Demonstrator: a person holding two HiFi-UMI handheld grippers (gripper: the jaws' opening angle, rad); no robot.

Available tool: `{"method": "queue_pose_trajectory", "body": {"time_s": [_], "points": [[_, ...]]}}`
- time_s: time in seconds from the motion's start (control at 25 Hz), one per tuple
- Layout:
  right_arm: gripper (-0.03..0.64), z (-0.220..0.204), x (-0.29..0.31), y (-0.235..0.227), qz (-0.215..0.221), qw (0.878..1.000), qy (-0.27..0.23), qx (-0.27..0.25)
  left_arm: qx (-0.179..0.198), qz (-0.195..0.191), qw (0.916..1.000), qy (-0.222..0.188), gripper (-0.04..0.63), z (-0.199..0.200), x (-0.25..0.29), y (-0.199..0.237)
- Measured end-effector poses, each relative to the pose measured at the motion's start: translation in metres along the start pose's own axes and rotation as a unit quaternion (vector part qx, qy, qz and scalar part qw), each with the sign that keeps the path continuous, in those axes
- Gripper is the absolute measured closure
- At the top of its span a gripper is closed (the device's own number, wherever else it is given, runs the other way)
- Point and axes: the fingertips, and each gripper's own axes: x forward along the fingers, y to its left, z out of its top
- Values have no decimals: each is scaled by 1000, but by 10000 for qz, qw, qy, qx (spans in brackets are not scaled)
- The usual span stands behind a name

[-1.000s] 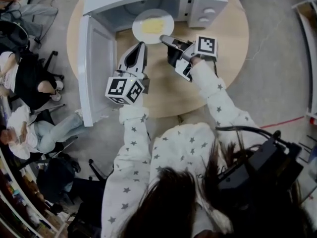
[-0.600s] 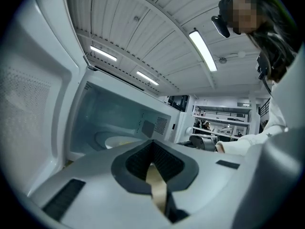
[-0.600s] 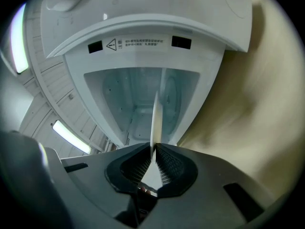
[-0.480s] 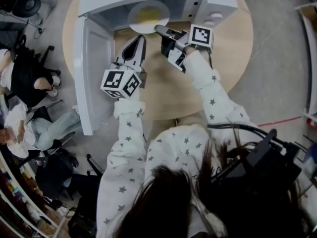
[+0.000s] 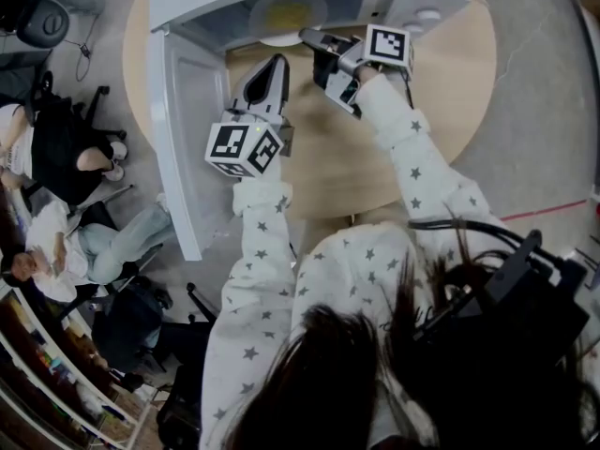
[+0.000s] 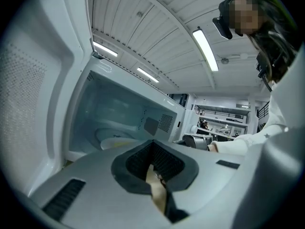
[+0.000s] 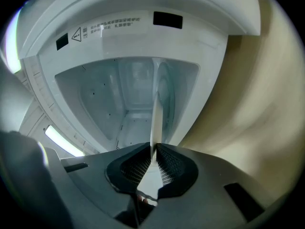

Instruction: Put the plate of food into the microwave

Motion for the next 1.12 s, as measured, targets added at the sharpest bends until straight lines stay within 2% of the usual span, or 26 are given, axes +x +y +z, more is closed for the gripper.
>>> {"method": "queue_pose_trajectory", "body": {"time_s": [0.08,0.2,0.4,0.64,0.84,1.0,1.12], "points": [[589,6,6,0,-47,10000,-31,13,-19,4,10000,-7,594,1,3,5],[589,11,14,5,107,9999,-71,29,-2,-35,10000,11,594,5,7,9],[589,10,16,-1,-261,9996,18,-137,3,-116,9999,26,594,6,15,11],[588,16,23,0,-269,9983,-7,-508,-3,-156,9999,46,594,7,24,17],[508,21,24,1,-432,9946,-72,-945,-19,-163,9999,28,594,9,27,19],[488,20,19,9,-608,9881,-51,-1414,-33,-177,9998,30,594,13,27,12],[485,17,22,5,-705,9852,-27,-1563,-36,-167,9998,52,594,10,27,18]]}}
